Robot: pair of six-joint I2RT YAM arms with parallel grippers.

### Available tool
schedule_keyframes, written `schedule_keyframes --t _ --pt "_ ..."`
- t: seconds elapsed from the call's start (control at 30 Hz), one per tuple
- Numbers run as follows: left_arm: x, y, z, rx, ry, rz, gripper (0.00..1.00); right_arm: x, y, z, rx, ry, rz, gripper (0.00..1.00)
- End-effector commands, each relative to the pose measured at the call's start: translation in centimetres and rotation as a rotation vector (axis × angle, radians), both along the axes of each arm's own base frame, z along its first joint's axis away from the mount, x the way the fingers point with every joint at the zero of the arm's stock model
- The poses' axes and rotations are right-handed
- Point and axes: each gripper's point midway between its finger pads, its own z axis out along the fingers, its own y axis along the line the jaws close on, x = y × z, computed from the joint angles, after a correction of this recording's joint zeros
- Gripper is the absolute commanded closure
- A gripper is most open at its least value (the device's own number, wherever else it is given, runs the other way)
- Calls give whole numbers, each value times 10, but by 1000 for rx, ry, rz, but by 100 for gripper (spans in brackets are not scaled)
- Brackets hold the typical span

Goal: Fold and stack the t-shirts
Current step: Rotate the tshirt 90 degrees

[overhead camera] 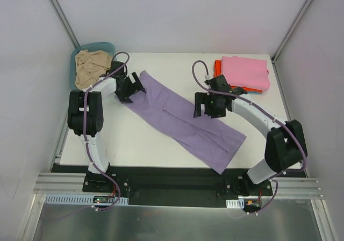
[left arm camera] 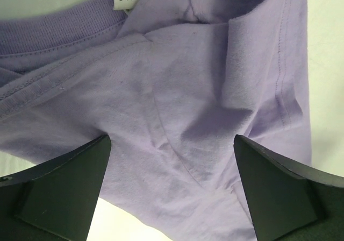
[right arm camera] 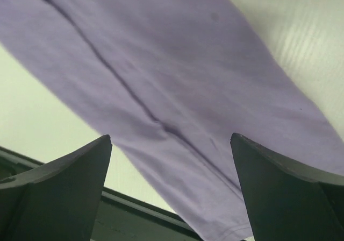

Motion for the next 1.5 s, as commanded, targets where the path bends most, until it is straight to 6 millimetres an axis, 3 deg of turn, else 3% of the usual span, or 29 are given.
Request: schedule_keyframes --t 0.0,0.07,0.1,0.17,0.2,0.27,0.3,0.33,0.43,0.6,0.67,0.73,0.77,0.87,0.93,0.97,1.03,1.07,1.1,1.17,1.23,1.3,1.33,1.43,1.47 --pt "25 -19 -2 -100 -17 -69 1 10 -13 -28 15 90 -62 3" --pt "43 -26 7 -117 -50 -79 1 8 -17 -46 -9 135 -63 3" --pt "48 -29 -2 -120 -38 -83 1 4 -18 -53 -15 162 -65 3" --pt "67 -40 8 -140 -80 -108 1 -11 -20 -64 -21 236 -52 3" --pt "71 -42 -4 -157 -58 -108 1 -26 -22 -74 -26 283 -46 3" --pt "91 -53 6 -211 -86 -113 1 -45 -21 -80 -5 318 -35 3" --pt "96 -57 -9 -227 -60 -112 1 -67 -23 -92 -19 367 -20 3" --pt "111 -65 5 -259 -99 -125 1 -76 -22 -94 -21 384 -12 3" --pt "138 -82 11 -314 -134 -135 1 -113 -14 -100 -29 432 34 3" --pt "178 -128 28 -351 -249 -183 1 -160 46 -87 80 465 225 3" --pt "189 -143 29 -366 -288 -186 1 -158 78 -71 151 418 312 3" --pt "197 -153 20 -372 -317 -185 1 -165 90 -65 99 376 383 3" --pt "198 -154 14 -369 -313 -178 1 -160 97 -54 70 325 395 3" --pt "200 -148 18 -335 -338 -181 1 -135 74 -41 -32 208 308 3" --pt "199 -139 11 -276 -337 -164 1 -114 67 -20 -5 112 258 3" --pt "199 -137 20 -261 -357 -165 1 -96 59 -13 10 82 207 3" --pt "201 -129 20 -222 -364 -144 1 -67 55 5 54 28 173 3" --pt "202 -127 28 -216 -376 -135 1 -44 40 9 64 20 109 3" --pt "203 -124 30 -211 -379 -126 1 -28 42 23 106 -5 95 3" --pt "206 -120 36 -199 -398 -122 1 9 28 27 127 -39 39 3" --pt "209 -119 40 -181 -416 -127 1 42 32 47 170 -113 36 3" --pt "213 -117 41 -171 -429 -121 1 72 30 37 171 -100 8 1" --pt "214 -118 41 -175 -432 -122 1 90 35 52 197 -139 16 1" --pt "216 -122 33 -196 -429 -133 1 123 41 26 226 -82 7 7" --pt "218 -122 29 -194 -436 -134 1 140 42 35 251 -103 1 11"
